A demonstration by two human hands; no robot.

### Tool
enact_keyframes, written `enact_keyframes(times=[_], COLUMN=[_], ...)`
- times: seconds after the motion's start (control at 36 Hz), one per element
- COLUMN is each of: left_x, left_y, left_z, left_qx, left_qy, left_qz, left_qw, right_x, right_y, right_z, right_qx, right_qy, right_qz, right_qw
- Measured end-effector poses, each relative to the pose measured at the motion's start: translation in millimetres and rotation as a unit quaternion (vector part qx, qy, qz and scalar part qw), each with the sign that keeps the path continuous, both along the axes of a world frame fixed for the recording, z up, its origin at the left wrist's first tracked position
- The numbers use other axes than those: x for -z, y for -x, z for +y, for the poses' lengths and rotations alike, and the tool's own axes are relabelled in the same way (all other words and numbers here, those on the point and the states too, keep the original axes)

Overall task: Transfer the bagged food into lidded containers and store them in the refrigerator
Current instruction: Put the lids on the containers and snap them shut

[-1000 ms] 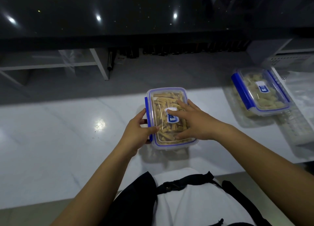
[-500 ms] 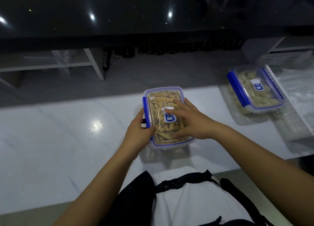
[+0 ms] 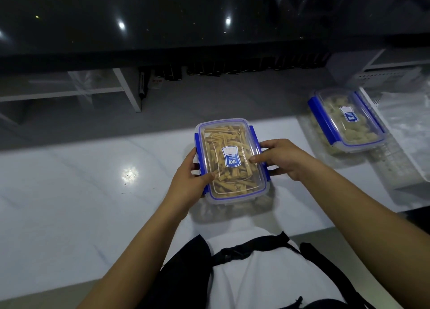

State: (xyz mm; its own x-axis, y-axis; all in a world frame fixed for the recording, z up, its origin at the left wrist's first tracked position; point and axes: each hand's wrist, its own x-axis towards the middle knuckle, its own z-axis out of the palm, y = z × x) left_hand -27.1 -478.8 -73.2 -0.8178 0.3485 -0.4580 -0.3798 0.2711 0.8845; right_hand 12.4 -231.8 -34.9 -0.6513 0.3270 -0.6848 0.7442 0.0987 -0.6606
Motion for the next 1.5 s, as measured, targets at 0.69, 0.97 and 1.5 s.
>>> enact_keyframes(times=[0.69, 0.97, 1.5], left_x=[-1, -3, 8], left_y=[-1, -31, -35], left_z=[-2, -6, -14], left_qx=[0.000, -0.008, -0.026], left_qy=[-0.008, -0.094, -0.138], left_qz=[-0.006, -0.021, -0.101], left_qw=[1.000, 0.995, 0.985], right_x=[-2, 14, 23], right_y=[-21, -86, -86], right_z=[-23, -52, -50], right_qx=[0.053, 0.121, 0.185], right_qy=[0.005, 0.098, 0.207], right_qz=[0.093, 0.162, 0.116], right_qw=[0.994, 0.974, 0.954])
